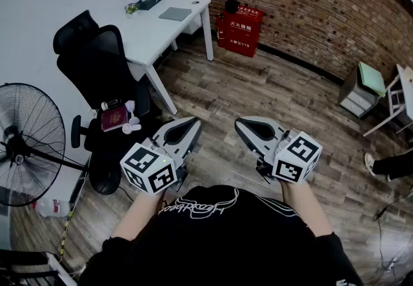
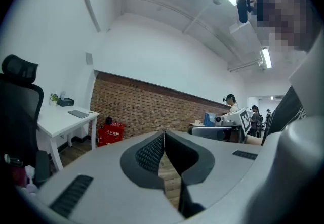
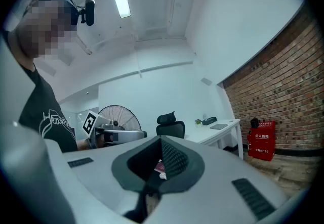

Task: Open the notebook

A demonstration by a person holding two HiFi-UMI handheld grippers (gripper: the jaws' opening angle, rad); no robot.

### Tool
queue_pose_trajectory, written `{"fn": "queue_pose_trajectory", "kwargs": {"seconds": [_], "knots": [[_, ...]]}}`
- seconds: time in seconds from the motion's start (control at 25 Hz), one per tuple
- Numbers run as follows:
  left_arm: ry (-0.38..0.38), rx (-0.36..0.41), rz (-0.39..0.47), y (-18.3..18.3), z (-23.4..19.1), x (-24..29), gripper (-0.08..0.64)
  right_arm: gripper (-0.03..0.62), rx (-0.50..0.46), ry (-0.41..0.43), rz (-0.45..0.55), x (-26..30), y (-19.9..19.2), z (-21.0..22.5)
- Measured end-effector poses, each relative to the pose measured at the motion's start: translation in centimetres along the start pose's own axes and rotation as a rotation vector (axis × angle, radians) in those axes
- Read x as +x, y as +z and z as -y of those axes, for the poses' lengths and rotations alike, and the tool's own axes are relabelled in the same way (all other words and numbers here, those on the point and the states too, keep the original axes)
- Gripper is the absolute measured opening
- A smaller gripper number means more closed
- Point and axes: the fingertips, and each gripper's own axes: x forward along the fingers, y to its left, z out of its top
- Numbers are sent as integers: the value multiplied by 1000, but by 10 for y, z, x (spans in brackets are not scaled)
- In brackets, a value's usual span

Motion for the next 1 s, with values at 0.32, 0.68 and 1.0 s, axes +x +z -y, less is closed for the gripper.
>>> {"fn": "queue_pose_trajectory", "kwargs": {"seconds": [0.32,0.68,1.0], "knots": [[27,-23,3,0,-9,-2,35,-2,-8,22,-13,6,1,0],[38,-13,25,15,-20,13,37,-1,-24,-41,-13,3,13,22],[95,66,66,28,-49,25,251,-2,8,-65,-20,11,2,51]]}}
